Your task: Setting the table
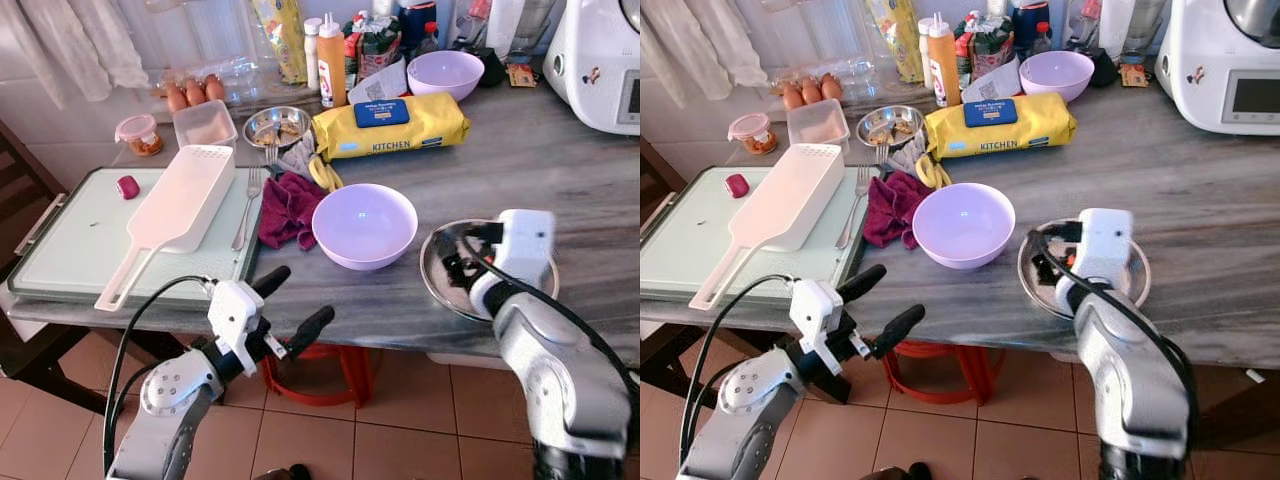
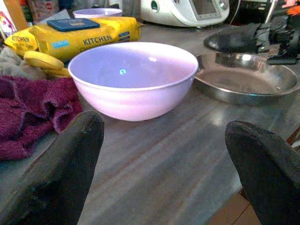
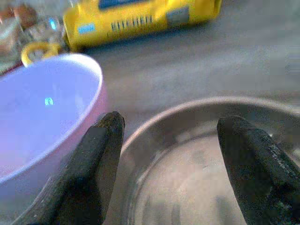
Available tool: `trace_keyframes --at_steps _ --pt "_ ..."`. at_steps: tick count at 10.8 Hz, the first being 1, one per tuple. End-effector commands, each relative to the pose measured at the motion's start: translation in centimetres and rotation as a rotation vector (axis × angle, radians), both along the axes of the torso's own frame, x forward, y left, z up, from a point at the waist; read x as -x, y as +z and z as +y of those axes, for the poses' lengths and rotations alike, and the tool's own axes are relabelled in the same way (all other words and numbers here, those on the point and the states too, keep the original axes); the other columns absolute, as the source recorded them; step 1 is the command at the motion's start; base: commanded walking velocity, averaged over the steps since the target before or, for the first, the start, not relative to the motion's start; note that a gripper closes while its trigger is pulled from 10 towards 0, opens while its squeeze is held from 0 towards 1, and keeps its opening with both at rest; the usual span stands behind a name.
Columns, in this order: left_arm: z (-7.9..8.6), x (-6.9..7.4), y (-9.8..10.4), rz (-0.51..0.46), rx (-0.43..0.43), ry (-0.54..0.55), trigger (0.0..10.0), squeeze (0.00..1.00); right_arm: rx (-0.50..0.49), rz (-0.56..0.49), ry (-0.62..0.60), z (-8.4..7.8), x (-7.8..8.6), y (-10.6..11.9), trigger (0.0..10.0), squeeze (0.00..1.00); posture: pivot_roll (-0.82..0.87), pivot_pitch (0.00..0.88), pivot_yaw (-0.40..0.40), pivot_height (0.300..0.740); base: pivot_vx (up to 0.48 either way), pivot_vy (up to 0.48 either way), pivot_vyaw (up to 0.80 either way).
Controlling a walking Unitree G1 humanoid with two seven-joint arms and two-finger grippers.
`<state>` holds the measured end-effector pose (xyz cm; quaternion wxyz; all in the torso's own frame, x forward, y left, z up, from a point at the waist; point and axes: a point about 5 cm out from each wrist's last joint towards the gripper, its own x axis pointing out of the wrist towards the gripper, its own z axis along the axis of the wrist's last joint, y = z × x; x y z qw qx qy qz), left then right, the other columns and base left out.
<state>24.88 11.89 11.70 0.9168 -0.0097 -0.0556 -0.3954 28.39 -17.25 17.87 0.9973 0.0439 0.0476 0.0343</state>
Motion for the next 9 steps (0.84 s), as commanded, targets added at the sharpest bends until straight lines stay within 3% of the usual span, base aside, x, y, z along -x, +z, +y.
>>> trace_keyframes --at_steps 1,3,4,5,7,9 --pt "0.7 0.0 0.3 -0.005 -0.001 0.02 10.0 0.0 0.007 -0.079 0.013 0.6 0.4 0.9 10.0 0.0 -0.1 0.132 0.128 0.74 0.0 0.0 0.0" --pt "1.1 -0.2 0.3 -0.005 -0.015 0.076 10.0 0.0 0.044 -0.181 0.004 1.1 1.3 1.6 10.0 0.0 -0.1 0.113 0.128 0.74 0.0 0.0 0.0" --pt "1.7 -0.8 0.3 -0.004 -0.015 0.185 10.0 0.0 0.064 -0.213 -0.014 1.1 1.7 1.6 10.0 0.0 -0.1 0.107 0.126 0.74 0.0 0.0 0.0" --pt "2.7 -1.8 0.3 -0.026 -0.022 0.36 10.0 0.0 0.099 -0.226 -0.043 1.0 2.3 0.8 10.0 0.0 -0.1 0.098 0.123 0.74 0.0 0.0 0.0" --pt "3.8 -2.1 0.1 -0.029 -0.026 0.535 10.0 0.0 0.168 -0.254 -0.054 0.7 3.1 -0.1 10.0 0.0 -0.1 0.087 0.116 0.74 0.0 0.0 0.0" --pt "3.8 -1.9 0.1 -0.023 -0.006 0.571 10.0 0.0 0.195 -0.256 -0.063 0.7 3.5 -0.8 10.0 0.0 -0.1 0.082 0.112 0.74 0.0 0.0 0.0"
